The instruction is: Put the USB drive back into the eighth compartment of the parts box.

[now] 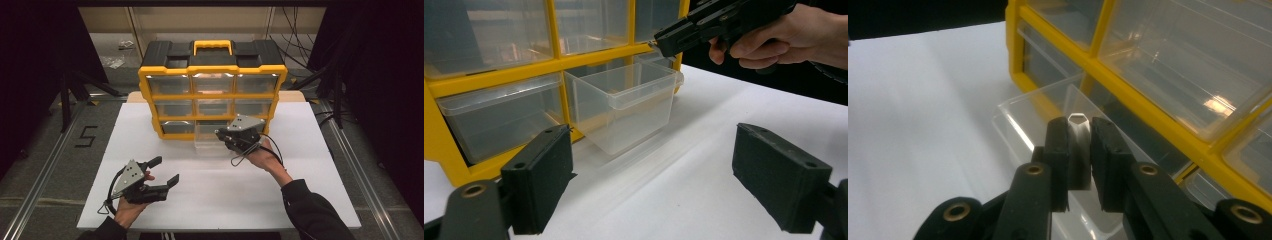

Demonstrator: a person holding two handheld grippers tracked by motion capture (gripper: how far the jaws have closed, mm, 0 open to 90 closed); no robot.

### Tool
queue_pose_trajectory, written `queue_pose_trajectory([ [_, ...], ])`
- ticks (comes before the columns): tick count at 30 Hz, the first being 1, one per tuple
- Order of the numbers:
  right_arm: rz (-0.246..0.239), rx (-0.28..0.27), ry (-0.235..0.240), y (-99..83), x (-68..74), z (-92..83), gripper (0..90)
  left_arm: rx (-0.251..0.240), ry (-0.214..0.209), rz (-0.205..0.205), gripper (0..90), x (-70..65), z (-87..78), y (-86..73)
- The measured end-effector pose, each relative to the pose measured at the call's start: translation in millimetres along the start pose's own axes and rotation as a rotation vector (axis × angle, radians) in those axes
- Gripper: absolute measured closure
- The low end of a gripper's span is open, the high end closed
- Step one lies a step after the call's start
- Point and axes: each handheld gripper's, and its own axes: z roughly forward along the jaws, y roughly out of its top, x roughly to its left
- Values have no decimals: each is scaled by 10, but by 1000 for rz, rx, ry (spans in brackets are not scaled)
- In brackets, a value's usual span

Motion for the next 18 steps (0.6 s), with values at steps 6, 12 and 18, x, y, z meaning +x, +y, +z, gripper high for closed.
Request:
queue_pose_trajectory([
  [6, 12, 8, -10, 1, -57, 51, 790, -1, 0, 1, 162, -5, -3, 2],
  [12, 20, 18, -12, 17, -93, 97, 790, 2, 0, -2, 162, 2, 3, -3],
  [18, 44, 29, -8, 20, -134, 130, 790, 0, 0, -1, 162, -1, -3, -1],
])
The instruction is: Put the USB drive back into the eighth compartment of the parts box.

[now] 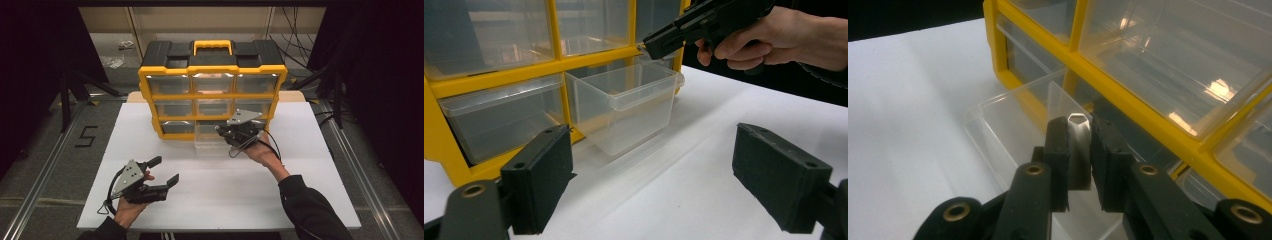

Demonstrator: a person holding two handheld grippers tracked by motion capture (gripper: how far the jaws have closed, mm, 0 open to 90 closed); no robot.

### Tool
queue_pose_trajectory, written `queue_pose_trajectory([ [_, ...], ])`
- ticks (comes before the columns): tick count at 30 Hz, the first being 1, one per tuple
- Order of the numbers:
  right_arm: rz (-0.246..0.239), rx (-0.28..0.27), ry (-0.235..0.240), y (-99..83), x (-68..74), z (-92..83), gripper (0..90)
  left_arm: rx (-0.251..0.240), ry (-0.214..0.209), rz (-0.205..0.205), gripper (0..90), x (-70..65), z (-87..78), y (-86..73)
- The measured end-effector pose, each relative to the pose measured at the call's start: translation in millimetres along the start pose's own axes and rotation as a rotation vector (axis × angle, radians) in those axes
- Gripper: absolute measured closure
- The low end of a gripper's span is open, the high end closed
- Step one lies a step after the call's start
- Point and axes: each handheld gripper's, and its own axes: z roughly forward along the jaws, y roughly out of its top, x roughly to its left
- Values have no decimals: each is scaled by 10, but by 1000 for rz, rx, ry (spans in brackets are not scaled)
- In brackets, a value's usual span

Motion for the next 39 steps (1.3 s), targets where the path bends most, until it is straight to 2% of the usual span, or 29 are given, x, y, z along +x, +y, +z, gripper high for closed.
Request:
queue_pose_trajectory([
  [23, 26, 60, 12, -65, -6, 119, 783, 1, 0, 0, 162, 2, 1, 1],
  [26, 27, 65, 19, -64, -7, 119, 686, 4, 1, 1, 161, 0, 1, -3],
  [35, 46, 31, 36, -5, -15, 42, 551, 4, -1, 2, 162, 1, 4, 0],
  [39, 49, 23, 36, 16, 0, 22, 518, 2, 0, 3, 162, -1, 2, 1],
])
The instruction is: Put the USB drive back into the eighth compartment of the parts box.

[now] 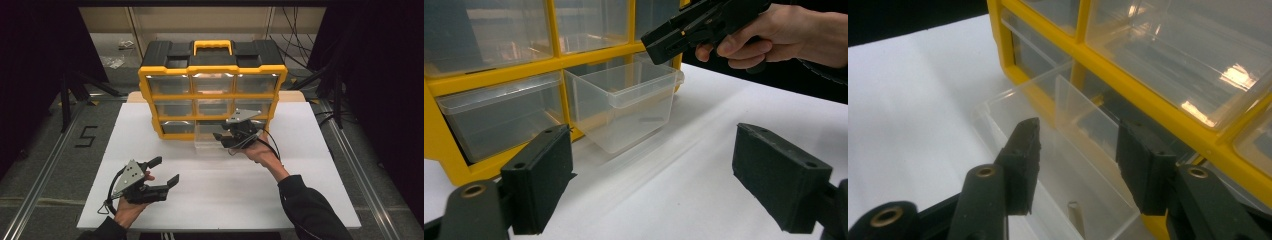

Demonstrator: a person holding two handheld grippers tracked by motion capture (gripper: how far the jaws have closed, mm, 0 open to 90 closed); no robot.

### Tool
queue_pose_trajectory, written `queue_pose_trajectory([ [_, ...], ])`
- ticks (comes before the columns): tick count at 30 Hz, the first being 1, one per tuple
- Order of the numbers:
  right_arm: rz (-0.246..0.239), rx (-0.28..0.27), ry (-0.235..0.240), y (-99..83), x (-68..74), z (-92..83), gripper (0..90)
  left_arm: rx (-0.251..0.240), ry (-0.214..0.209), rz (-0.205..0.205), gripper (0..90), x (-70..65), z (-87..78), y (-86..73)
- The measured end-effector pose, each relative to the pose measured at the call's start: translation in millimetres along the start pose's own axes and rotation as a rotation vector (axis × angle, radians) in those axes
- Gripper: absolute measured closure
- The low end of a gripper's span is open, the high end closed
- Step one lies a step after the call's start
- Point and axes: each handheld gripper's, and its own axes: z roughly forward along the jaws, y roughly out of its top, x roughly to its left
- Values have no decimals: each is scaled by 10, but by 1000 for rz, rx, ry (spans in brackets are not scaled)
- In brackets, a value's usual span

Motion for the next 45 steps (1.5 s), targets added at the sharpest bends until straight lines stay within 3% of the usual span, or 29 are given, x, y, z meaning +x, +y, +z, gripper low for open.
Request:
queue_pose_trajectory([
  [15, 17, -41, 37, 73, 102, -79, 336, 2, 0, -1, 161, 4, -2, -1],
  [45, -28, -75, 79, 94, 364, -115, 273, 3, 0, -2, 161, 2, 4, 1],
])
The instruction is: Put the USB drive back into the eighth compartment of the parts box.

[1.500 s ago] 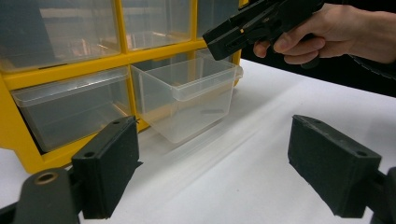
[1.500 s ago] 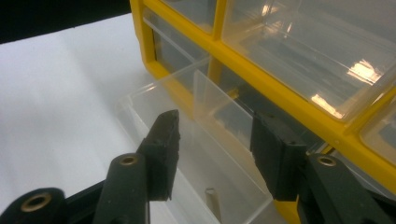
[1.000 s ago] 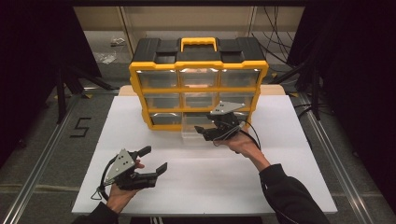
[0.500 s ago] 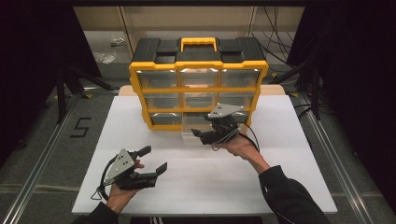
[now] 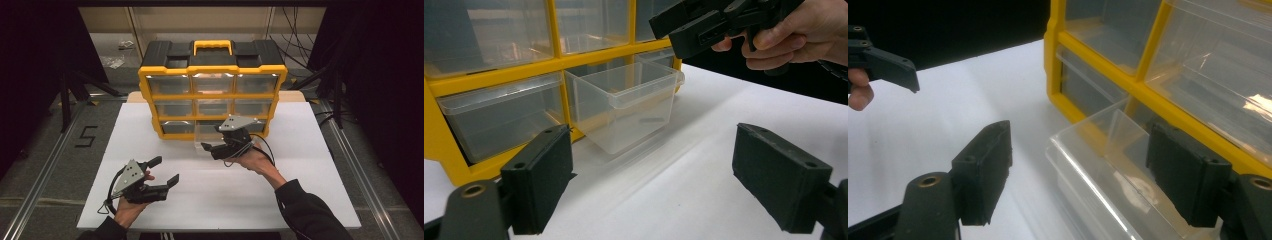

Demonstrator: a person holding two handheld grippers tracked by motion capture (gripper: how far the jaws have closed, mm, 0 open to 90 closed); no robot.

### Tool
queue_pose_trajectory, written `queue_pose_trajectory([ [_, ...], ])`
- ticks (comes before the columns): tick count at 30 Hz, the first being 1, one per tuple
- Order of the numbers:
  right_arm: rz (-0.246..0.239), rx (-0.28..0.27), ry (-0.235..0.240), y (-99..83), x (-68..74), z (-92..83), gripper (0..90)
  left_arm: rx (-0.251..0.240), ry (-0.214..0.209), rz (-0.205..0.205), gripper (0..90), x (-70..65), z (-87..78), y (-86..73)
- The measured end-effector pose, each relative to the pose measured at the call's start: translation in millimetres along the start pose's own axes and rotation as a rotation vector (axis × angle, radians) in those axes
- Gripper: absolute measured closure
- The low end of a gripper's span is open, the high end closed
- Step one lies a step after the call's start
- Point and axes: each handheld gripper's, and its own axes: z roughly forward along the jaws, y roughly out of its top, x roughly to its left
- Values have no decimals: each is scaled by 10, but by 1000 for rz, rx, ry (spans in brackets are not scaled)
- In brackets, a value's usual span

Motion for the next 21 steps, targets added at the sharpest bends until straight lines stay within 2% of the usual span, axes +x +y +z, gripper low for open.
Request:
queue_pose_trajectory([
  [21, -26, 4, 41, -81, 169, 15, 261, -1, 6, -2, 161, 4, -8, 0],
])
